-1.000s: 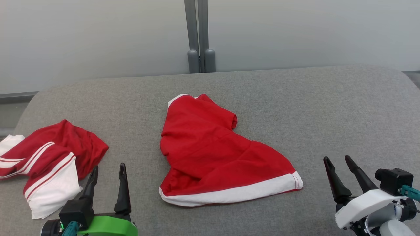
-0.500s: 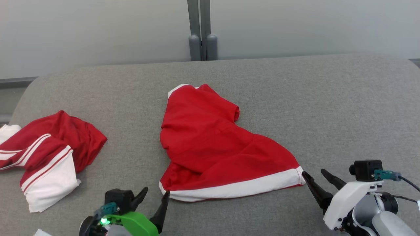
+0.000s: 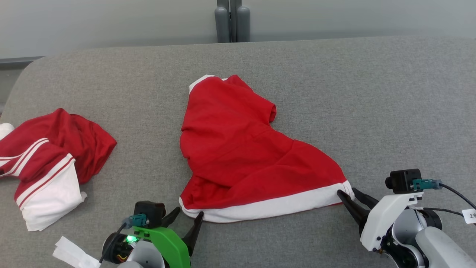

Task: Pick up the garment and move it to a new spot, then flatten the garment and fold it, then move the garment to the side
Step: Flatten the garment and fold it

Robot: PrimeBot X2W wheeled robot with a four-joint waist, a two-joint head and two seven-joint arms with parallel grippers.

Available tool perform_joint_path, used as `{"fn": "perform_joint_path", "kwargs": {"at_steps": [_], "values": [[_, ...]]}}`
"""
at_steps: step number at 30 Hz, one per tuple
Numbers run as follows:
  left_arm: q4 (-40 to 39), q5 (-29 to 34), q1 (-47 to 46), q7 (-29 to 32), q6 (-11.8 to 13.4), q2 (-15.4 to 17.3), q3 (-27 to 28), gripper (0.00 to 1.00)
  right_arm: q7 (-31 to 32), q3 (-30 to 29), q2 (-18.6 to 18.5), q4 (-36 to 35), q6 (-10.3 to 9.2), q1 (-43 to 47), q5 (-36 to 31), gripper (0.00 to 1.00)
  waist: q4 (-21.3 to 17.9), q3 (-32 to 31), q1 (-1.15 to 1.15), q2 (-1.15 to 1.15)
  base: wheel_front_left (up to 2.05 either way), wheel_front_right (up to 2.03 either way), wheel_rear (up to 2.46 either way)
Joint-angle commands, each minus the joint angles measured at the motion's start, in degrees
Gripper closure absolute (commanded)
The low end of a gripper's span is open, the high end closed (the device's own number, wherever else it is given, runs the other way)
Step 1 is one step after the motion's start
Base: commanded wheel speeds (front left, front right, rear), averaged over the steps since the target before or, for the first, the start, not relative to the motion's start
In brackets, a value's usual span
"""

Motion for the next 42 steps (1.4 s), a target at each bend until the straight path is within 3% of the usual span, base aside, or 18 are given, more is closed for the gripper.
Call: {"fn": "perform_joint_path", "kwargs": {"at_steps": [1,10,16,20,28,29,30,31,42], "values": [[0.7,-0.7,-1.0,-0.4,-0.4,0.4,-0.4,0.0,0.1,0.2,-0.3,-0.1,0.02,-0.4,0.5,0.41,-0.1,0.0,0.0,0.0,0.0,0.0,0.0],[3.4,-1.8,-3.7,-2.5,-0.4,1.3,-2.2,0.0,-0.4,1.6,-0.6,-0.1,0.02,-1.1,1.3,0.73,-0.4,0.8,0.0,0.0,0.0,0.0,0.0],[3.7,-2.7,-4.8,-2.9,-0.4,2.3,-2.6,0.0,-0.7,2.7,-0.8,0.1,0.02,-1.5,2.0,0.86,-0.7,1.4,0.0,0.0,0.0,0.0,0.0],[2.6,-2.9,-4.6,-3.2,-0.4,3.9,-2.5,0.0,-1.1,3.3,-1.1,0.1,0.02,-2.0,2.4,1.0,-0.9,1.7,0.0,0.0,0.0,0.0,0.0],[2.3,-3.1,-5.3,-3.2,-0.4,4.3,-4.1,0.0,-1.1,5.0,-1.6,0.3,0.02,-2.3,3.7,1.0,-1.4,1.7,0.0,0.0,0.0,0.0,0.0],[2.2,-3.1,-5.4,-3.3,-0.4,4.6,-4.6,0.19,-1.2,5.3,-1.7,0.3,0.02,-2.4,3.8,1.0,-1.5,1.7,0.0,0.0,0.0,0.0,0.0],[2.2,-3.1,-5.5,-3.6,-0.4,4.7,-4.8,0.71,-1.3,5.6,-1.7,0.2,0.02,-2.5,4.0,1.0,-1.5,1.6,0.0,0.0,0.0,0.0,0.0],[2.1,-3.2,-5.6,-3.7,-0.4,4.7,-4.9,1.0,-1.6,5.9,-1.9,0.0,0.02,-2.6,4.2,1.0,-1.5,1.6,0.0,0.0,0.0,0.0,0.0],[-2.1,-4.2,-2.8,-5.4,0.6,6.4,-5.2,1.0,-7.4,7.0,-4.4,-5.2,0.02,0.3,7.8,1.0,-0.8,-1.0,0.0,0.0,0.0,0.0,0.0]]}}
